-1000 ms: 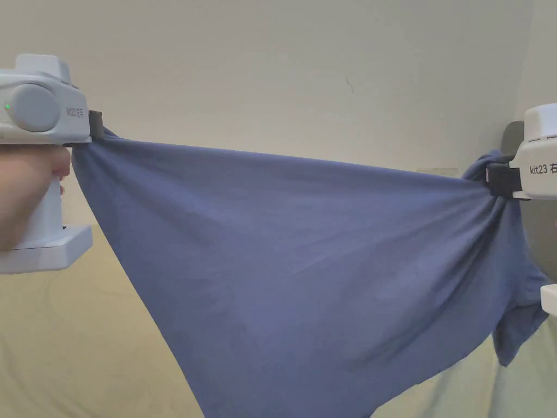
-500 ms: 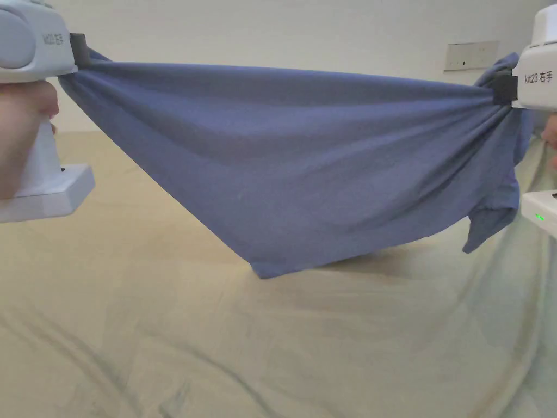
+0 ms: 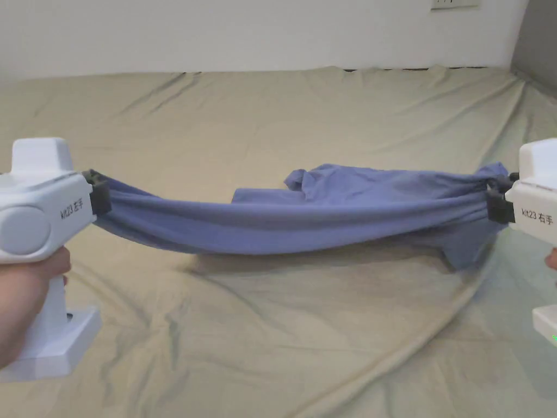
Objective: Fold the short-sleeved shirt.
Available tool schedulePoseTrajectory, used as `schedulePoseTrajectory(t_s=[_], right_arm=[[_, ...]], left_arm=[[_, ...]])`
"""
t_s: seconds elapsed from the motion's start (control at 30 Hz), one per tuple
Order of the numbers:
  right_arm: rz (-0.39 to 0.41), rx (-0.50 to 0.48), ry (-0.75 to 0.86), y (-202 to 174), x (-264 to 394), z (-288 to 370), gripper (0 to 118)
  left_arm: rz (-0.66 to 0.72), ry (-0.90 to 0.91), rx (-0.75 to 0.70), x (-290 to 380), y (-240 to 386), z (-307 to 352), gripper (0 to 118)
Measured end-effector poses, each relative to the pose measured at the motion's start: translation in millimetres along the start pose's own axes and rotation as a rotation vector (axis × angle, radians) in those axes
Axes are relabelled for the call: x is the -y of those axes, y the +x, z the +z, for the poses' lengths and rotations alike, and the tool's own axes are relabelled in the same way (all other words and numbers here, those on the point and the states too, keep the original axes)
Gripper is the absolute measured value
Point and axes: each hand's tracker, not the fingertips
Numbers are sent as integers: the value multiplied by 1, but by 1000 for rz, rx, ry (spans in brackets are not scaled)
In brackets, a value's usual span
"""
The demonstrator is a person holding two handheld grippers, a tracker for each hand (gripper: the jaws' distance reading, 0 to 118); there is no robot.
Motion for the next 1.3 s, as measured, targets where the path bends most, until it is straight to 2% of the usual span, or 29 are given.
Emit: schedulePoseTrajectory(t_s=[0.17,0.47,0.7,0.77,0.8,0.83,0.87,0.9,0.93,0.97,1.03,1.07,1.1,1.13,1.2,1.23,1.3], right_arm=[[-30,-26,-16,-4,51,92,5],[14,-125,-98,-18,115,220,5],[54,-142,-159,-20,162,219,5],[35,-136,-145,-16,165,219,7],[10,-144,-166,-12,165,218,19],[-18,-135,-203,-9,164,219,42],[-48,-101,-210,-4,163,223,71],[-87,-74,-190,1,162,227,98],[-153,-62,-130,9,158,241,104],[-203,-71,-75,15,153,250,103],[-253,-54,-3,19,137,272,98],[-274,-63,42,17,129,287,82],[-289,-82,97,16,124,296,38],[-282,-101,118,11,118,303,1],[-234,-40,132,-6,110,317,0],[-172,-35,202,-12,104,324,0],[-262,-165,119,-23,108,323,0]], left_arm=[[45,-57,52,49,-19,80,2],[0,-157,127,125,-51,185,2],[-123,-299,133,194,-50,182,2],[-102,-348,164,211,-53,172,3],[-102,-346,164,211,-53,173,10],[-114,-341,152,209,-51,175,26],[-138,-329,125,203,-52,178,54],[-125,-306,125,196,-57,183,92],[-86,-263,125,186,-62,189,111],[-40,-227,134,176,-68,198,115],[62,-146,155,153,-77,225,112],[95,-111,174,144,-82,239,100],[127,-74,199,139,-86,253,53],[132,-22,207,134,-87,270,3],[55,-4,152,137,-86,283,0],[39,-1,104,143,-85,288,0],[26,-75,218,156,-76,292,0]])
